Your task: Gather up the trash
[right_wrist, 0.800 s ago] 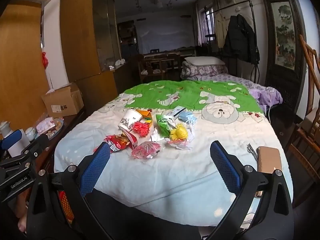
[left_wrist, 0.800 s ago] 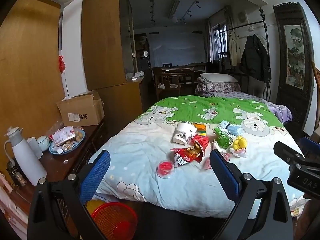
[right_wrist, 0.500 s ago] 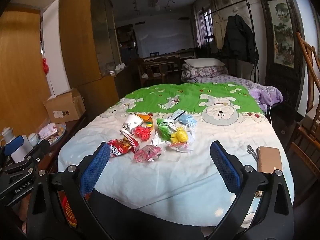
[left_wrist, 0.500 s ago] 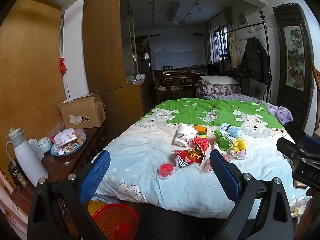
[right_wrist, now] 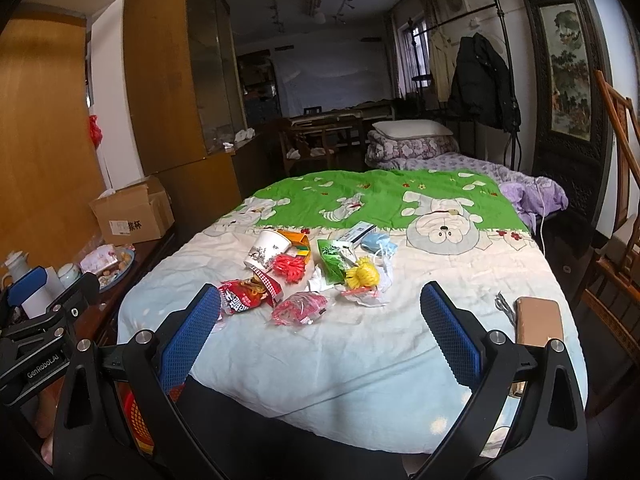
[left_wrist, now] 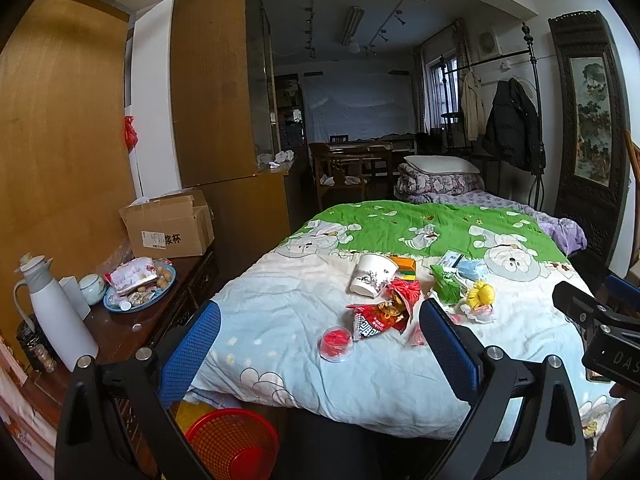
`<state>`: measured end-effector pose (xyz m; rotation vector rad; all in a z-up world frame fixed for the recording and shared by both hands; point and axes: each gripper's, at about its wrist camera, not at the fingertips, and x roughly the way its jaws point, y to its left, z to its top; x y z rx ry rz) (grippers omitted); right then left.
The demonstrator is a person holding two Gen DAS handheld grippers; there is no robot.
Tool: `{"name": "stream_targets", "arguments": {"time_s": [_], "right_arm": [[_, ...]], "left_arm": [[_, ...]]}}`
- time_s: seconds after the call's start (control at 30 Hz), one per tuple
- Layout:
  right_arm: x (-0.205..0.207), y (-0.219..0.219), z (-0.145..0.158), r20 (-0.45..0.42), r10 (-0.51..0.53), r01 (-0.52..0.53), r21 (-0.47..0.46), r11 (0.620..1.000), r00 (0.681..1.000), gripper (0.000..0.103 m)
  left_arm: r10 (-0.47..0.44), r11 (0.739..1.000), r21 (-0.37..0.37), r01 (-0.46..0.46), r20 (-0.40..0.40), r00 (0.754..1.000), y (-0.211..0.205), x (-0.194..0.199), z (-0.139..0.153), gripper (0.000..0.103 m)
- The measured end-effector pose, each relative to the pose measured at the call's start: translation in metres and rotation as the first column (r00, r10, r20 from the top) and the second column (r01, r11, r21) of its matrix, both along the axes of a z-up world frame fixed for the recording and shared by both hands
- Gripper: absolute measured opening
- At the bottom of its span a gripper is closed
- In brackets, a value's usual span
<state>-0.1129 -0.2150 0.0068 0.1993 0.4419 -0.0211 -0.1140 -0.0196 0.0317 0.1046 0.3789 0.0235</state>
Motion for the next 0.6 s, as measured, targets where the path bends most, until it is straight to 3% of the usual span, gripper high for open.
{"name": "stream_targets", "arguments": {"time_s": [0.6], "right_arm": [[0.0001,0.0011,0.0013,-0.004,-0.001,0.001,-0.004,1.0,1.0,0.096]], "left_arm": [[0.0,1.0,-0.001,0.0,0.001,1.0,0.0009,-0.0001,-0.0001,0.097]]}}
